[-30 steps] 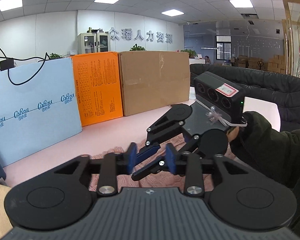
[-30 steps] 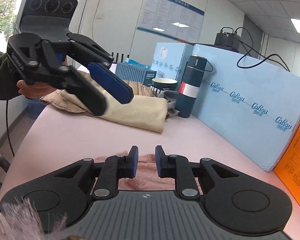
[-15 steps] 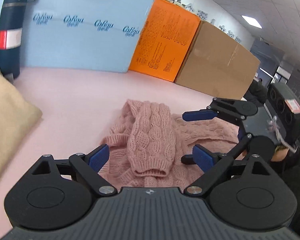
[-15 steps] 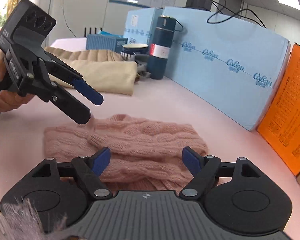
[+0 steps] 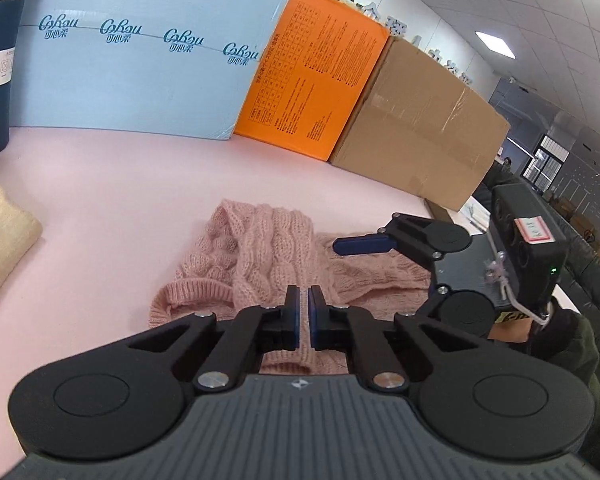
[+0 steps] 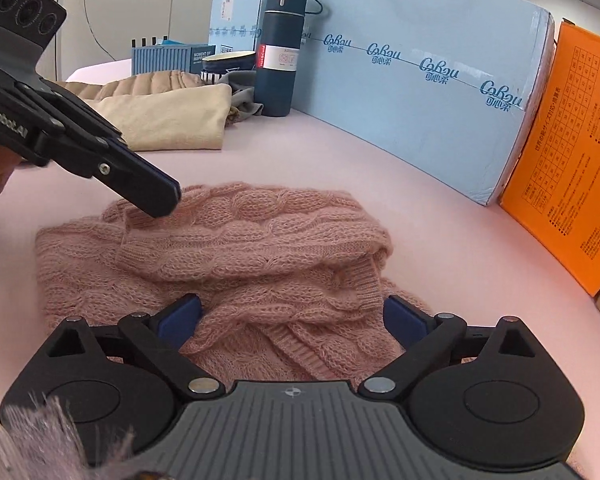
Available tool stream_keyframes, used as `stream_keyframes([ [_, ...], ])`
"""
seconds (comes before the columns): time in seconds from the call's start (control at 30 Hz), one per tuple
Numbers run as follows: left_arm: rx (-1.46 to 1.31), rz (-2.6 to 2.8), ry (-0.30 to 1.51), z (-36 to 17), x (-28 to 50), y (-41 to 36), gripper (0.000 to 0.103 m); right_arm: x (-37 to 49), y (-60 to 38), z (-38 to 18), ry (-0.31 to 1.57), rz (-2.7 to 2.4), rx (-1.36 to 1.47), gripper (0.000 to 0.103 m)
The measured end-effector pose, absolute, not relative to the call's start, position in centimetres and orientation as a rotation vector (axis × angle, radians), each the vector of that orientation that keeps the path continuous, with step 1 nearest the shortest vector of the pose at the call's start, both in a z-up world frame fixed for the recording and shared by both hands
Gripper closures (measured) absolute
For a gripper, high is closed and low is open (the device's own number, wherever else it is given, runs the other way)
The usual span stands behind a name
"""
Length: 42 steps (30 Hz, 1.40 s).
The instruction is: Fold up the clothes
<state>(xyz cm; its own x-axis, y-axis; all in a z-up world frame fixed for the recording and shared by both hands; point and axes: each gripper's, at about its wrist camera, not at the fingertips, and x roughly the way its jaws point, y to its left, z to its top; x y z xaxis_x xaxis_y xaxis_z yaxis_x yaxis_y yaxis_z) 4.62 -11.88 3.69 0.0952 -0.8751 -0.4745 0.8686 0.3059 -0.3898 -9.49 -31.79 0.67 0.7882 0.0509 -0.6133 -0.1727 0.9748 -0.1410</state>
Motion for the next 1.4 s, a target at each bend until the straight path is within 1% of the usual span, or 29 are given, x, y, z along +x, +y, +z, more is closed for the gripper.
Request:
stream_keyframes([
  [0.1,-0.005,-1.268,0.708,4.1,4.5,-11.6,0.098,-9.5,-31.7,0.7,0.651,0.117,-0.197,0.003],
  [0.13,-0.019,-1.258,0.742,3.9,4.9,-11.8,0.091,-9.5,-31.8,0.6,0.650,0.116,-0.194,0.003],
  [0.17,-0.036,-1.248,0.780,3.7,5.4,-11.9,0.077,-9.6,-31.8,0.6,0.650,0.115,-0.192,0.002],
  [0.2,-0.064,-1.234,0.825,3.2,5.9,-12.0,0.070,-9.6,-31.8,0.6,0.649,0.115,-0.190,0.002],
  [0.23,-0.082,-1.228,0.853,2.9,6.2,-12.2,0.059,-9.6,-31.8,0.6,0.649,0.113,-0.189,0.001],
  [0.27,-0.097,-1.225,0.876,2.6,6.5,-12.5,0.054,-9.5,-31.9,0.6,0.650,0.112,-0.187,0.000],
  [0.37,-0.105,-1.210,0.902,2.0,6.6,-13.1,0.053,-9.5,-31.9,0.5,0.650,0.113,-0.184,0.000],
  [0.5,-0.098,-1.193,0.833,2.8,5.7,-12.8,0.053,-9.4,-31.9,0.5,0.651,0.113,-0.182,0.000],
  [0.6,-0.088,-1.183,0.773,3.4,5.2,-12.6,0.042,-9.3,-31.9,0.4,0.653,0.112,-0.178,0.000],
  [0.7,-0.078,-1.153,0.742,3.5,5.1,-12.4,0.041,-9.3,-32.0,0.3,0.655,0.113,-0.170,0.000],
  [0.77,-0.056,-1.141,0.768,3.2,5.3,-12.6,0.035,-9.3,-32.0,0.3,0.656,0.113,-0.167,0.000],
  [0.83,-0.040,-1.124,0.795,2.5,5.4,-12.9,0.033,-9.3,-32.0,0.3,0.657,0.113,-0.164,0.000],
  [0.87,-0.032,-1.115,0.808,2.2,5.5,-13.1,0.035,-9.3,-32.0,0.3,0.657,0.113,-0.164,0.000],
  [0.9,-0.024,-1.106,0.821,1.9,5.6,-13.3,0.042,-9.3,-32.0,0.3,0.657,0.113,-0.163,0.000],
  [0.93,-0.015,-1.102,0.827,1.7,5.6,-13.4,0.068,-9.3,-32.0,0.3,0.657,0.113,-0.162,0.000],
  [0.97,-0.006,-1.098,0.830,1.5,5.6,-13.6,0.088,-9.3,-32.0,0.2,0.657,0.113,-0.161,0.000],
  [1.07,-0.022,-1.110,0.794,1.9,5.4,-13.2,0.096,-9.3,-32.1,0.2,0.659,0.114,-0.153,0.000],
  [1.27,-0.067,-1.144,0.744,4.3,4.1,-11.3,0.096,-9.3,-32.4,0.0,0.663,0.120,-0.126,0.000],
  [1.4,-0.099,-1.162,0.763,4.9,2.9,-9.2,0.096,-9.3,-32.5,0.0,0.664,0.122,-0.118,0.000],
])
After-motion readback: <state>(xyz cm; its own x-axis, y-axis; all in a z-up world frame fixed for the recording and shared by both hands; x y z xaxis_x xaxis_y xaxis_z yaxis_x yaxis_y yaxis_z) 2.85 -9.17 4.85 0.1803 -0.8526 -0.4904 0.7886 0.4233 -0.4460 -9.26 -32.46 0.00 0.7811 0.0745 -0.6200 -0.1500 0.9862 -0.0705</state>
